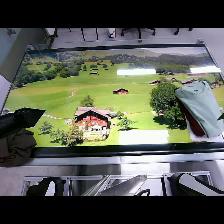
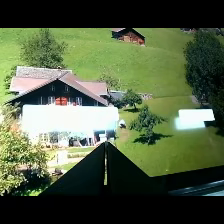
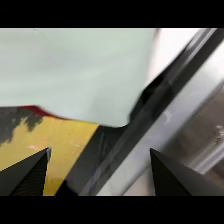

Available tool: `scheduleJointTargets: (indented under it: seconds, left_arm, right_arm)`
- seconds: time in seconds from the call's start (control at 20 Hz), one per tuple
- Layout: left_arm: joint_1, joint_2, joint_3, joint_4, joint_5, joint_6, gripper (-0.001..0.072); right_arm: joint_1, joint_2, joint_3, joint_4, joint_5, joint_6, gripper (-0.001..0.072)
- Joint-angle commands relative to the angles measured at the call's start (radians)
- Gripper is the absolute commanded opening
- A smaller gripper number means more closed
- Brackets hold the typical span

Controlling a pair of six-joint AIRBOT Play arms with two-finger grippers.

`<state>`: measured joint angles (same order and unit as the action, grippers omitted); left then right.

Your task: Fold the shirts.

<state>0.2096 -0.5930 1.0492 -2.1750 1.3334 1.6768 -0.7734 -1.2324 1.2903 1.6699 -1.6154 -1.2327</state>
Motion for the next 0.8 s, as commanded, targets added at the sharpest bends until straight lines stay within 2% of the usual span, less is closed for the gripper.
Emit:
scheduleJointTargets:
  seconds: [0.0,0.05,0.1,0.15,0.2,0.25,0.35,0.5,0.6,0.75]
  left_arm:
    - [0.001,0.000,0.000,0.001,0.001,0.000,0.0014]
    - [0.001,0.000,0.000,0.001,0.001,-0.001,0.0014]
    - [0.001,0.000,0.000,0.001,0.001,-0.001,0.0014]
    - [0.001,0.000,0.000,0.000,0.001,-0.001,0.0013]
    - [0.001,0.000,0.000,0.000,0.001,-0.001,0.0013]
    - [0.001,0.000,0.000,0.000,0.001,-0.001,0.0014]
    - [0.001,0.000,-0.001,0.000,0.003,-0.002,0.0014]
    - [0.001,0.010,-0.055,-0.002,0.023,-0.002,0.0014]
    - [0.001,0.042,-0.171,-0.011,0.033,-0.002,0.0014]
    - [0.001,0.104,-0.357,-0.051,0.027,0.000,0.0014]
  right_arm:
    - [-0.002,0.001,0.059,-0.074,-0.010,-0.017,0.0709]
    - [0.001,0.001,0.095,-0.023,0.003,-0.017,0.0697]
    - [0.006,0.001,0.124,0.046,0.020,-0.020,0.0564]
    - [0.017,0.002,0.143,0.135,0.044,-0.048,0.0313]
    - [0.035,0.008,0.146,0.230,0.069,-0.087,0.0106]
    - [0.064,0.014,0.146,0.300,0.085,-0.105,0.0019]
    - [0.163,0.033,0.144,0.363,0.105,-0.134,0.0019]
    - [0.395,0.103,0.079,0.358,0.142,-0.172,0.0019]
    - [0.624,0.199,-0.059,0.358,0.240,-0.189,0.0019]
    - [0.966,0.321,-0.296,0.354,0.467,-0.191,0.0020]
